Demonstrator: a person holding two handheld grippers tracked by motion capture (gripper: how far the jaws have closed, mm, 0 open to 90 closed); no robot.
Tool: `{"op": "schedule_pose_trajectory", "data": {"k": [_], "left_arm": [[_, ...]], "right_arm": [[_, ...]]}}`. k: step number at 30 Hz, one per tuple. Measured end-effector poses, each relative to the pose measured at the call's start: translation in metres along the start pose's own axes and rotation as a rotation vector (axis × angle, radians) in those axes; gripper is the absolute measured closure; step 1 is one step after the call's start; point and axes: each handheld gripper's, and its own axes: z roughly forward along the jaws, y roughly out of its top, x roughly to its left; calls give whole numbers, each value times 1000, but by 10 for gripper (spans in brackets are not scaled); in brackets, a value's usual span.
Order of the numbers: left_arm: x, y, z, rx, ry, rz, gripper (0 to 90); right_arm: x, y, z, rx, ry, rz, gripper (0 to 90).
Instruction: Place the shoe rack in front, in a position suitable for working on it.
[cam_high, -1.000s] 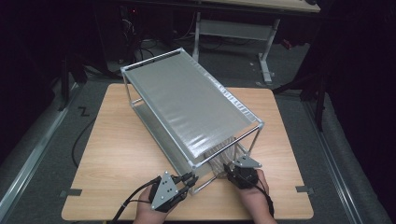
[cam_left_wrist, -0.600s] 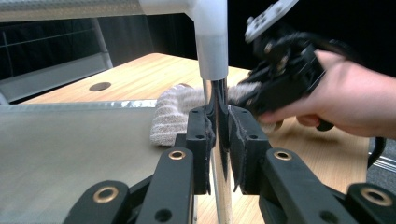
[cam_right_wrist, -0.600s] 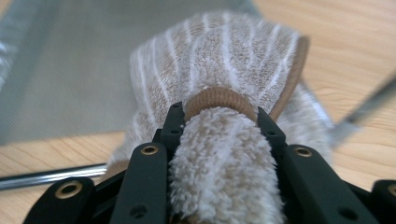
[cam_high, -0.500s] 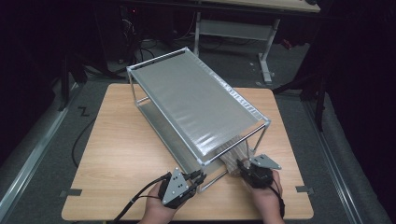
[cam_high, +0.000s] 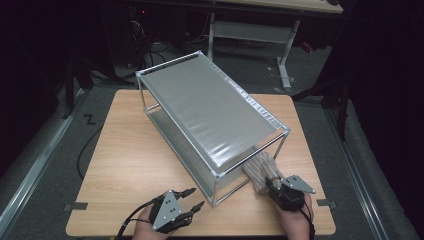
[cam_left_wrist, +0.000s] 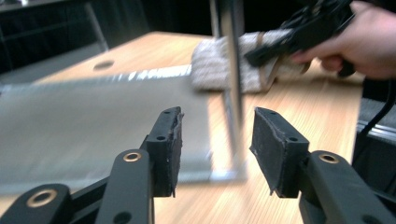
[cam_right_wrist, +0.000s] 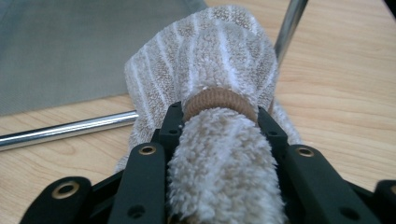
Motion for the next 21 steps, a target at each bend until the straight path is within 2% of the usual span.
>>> {"op": "schedule_pose_trajectory", "data": {"k": [3,4,5,6,9,13,15,17,19,21], "left_arm": [[11,-15,1,-5,0,-47,497],[14,-19,3,6,-8,-60,494],[18,-23,5,36,-4,-49,485],[21,-25,6,41,-3,-58,476],[31,-29,2,12,-21,-116,461],[37,-32,0,-3,-13,-141,396],[39,-33,-1,3,10,-150,378],[41,-33,-3,10,28,-144,369],[41,-32,-4,9,47,-130,363],[43,-32,-5,3,61,-135,365]], "right_arm": [[3,-1,3,8,5,-6,626],[4,-2,4,9,6,-8,623],[4,-2,4,9,5,-10,618],[5,-3,5,10,6,-8,611],[5,-4,6,14,5,-7,590],[7,-5,7,21,18,-14,595],[8,-5,7,20,32,-4,598],[11,-5,5,19,51,3,599],[17,-4,4,17,76,-15,599],[24,-3,2,12,93,-32,597]]}}
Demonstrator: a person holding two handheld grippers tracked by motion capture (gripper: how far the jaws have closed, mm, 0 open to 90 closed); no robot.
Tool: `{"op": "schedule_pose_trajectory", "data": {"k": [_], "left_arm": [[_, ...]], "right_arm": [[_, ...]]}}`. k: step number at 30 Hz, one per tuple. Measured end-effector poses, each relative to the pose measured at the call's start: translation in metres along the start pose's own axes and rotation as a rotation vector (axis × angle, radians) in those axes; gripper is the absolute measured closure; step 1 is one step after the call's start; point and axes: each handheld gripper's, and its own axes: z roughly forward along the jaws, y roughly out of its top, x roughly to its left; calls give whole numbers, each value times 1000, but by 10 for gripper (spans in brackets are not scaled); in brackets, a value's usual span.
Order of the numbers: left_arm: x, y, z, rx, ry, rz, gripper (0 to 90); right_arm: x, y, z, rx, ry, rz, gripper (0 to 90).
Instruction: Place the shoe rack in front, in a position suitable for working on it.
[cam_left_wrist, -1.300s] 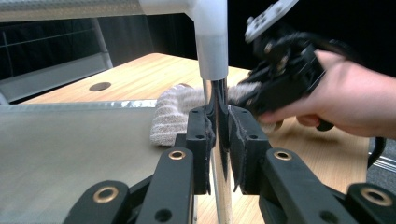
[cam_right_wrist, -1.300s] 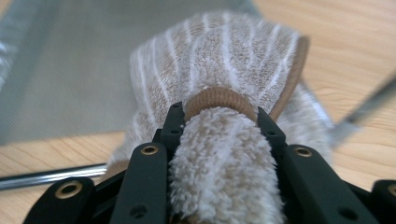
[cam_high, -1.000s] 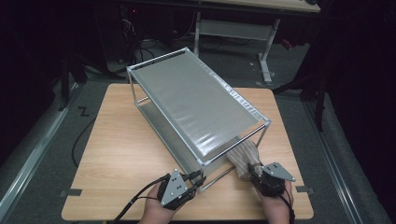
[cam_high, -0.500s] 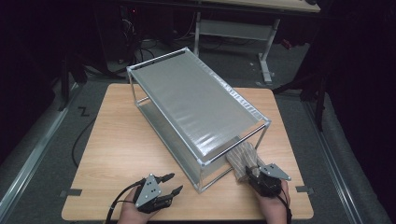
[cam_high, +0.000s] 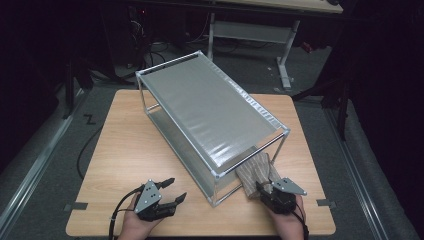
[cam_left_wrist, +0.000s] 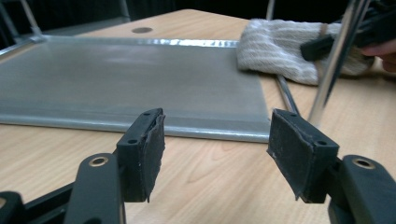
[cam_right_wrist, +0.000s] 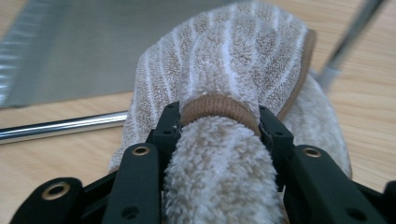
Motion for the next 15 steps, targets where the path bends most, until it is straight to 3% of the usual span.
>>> {"op": "schedule_pose_trajectory", "data": {"k": [1,2,5,6,15], "left_arm": [[1,0,0,-1,4,0,365],[-3,0,3,-49,8,-68,365],[-1,-1,4,-24,16,-48,364],[2,-1,2,15,16,4,364],[-1,0,6,21,14,25,363]], "right_arm": [[3,1,0,1,8,-10,596],[7,1,-1,1,19,-16,595],[22,3,-1,3,55,-49,591],[26,4,-2,4,68,-53,590],[59,4,-5,17,178,-102,576]]}}
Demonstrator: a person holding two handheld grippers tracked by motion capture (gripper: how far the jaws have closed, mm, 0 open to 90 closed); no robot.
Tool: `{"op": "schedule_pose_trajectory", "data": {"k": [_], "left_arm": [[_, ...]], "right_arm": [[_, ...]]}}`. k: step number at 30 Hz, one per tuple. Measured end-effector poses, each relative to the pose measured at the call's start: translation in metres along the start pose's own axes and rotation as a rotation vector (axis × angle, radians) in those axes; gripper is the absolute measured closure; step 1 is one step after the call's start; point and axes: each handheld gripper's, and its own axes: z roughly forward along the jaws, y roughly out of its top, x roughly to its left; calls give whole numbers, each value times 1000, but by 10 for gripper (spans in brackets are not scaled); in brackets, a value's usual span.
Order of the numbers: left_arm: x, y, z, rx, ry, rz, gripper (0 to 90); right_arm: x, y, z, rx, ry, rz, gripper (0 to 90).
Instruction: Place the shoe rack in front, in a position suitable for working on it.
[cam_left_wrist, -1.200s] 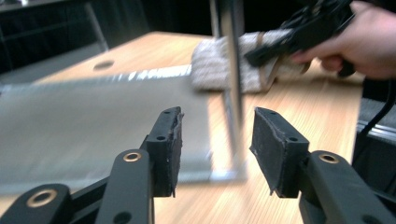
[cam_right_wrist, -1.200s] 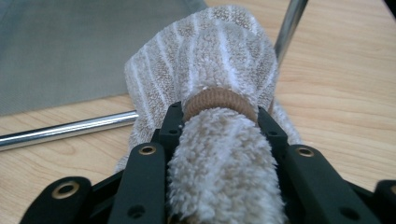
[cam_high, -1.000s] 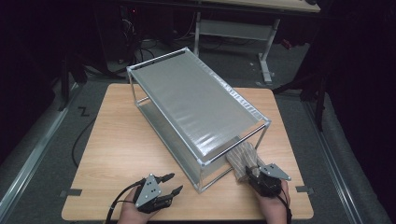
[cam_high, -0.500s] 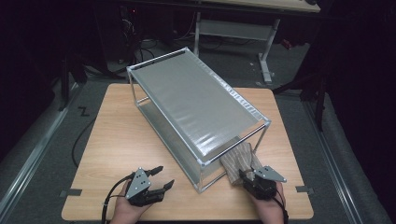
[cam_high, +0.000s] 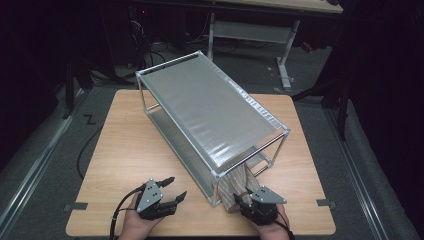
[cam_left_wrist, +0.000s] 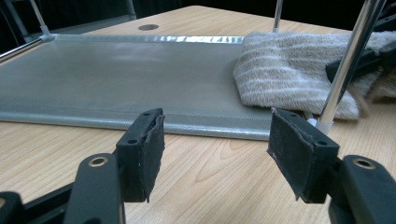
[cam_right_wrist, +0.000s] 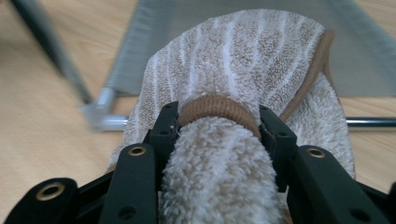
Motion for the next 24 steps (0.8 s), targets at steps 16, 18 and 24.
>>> {"op": "schedule_pose_trajectory", "data": {"k": [16,18,24], "left_arm": [[-1,1,0,-8,-1,2,371],[-1,1,0,-8,-2,2,374],[0,1,-2,-11,6,4,376]], "right_arm": [[3,-2,2,11,-15,-35,581],[-2,-3,2,13,-30,-26,580],[-17,-6,1,11,-78,-8,579]]}}
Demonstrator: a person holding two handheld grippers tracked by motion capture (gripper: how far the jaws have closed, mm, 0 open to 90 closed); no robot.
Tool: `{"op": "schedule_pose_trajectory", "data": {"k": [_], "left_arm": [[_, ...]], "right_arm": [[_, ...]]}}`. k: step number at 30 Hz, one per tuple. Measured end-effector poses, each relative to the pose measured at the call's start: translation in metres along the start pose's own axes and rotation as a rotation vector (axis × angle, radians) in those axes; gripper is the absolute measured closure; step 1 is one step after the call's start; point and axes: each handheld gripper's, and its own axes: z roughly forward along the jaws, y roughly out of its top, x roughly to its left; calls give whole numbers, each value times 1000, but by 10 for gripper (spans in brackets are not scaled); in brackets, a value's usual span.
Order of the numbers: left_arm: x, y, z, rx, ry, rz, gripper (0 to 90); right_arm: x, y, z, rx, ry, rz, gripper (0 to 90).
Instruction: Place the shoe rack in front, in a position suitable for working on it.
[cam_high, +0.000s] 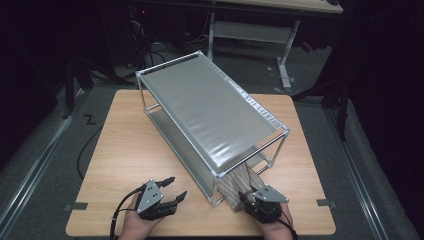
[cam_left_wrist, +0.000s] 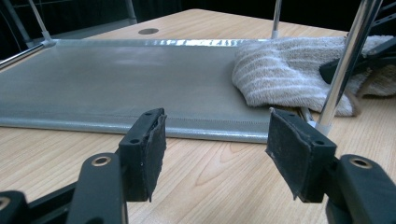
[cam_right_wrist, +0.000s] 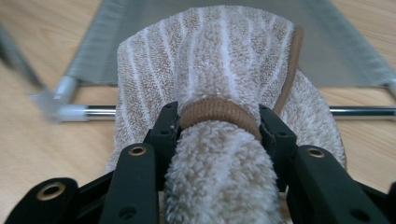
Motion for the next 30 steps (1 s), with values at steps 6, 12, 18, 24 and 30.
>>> {"op": "schedule_pose_trajectory", "data": {"k": [6,12,18,24,30], "left_arm": [[0,-1,-2,-2,2,-2,376],[0,-2,-5,1,6,-5,377],[1,-3,-7,3,9,-2,377],[1,-3,-7,2,11,-2,379],[0,-3,-6,3,8,0,380]], "right_arm": [[-18,-2,-1,-2,-57,30,579],[-41,-5,-3,-3,-130,70,576],[-57,-9,-4,-3,-189,102,564],[-62,-11,-4,4,-208,109,538],[-63,-13,1,39,-173,134,476]]}}
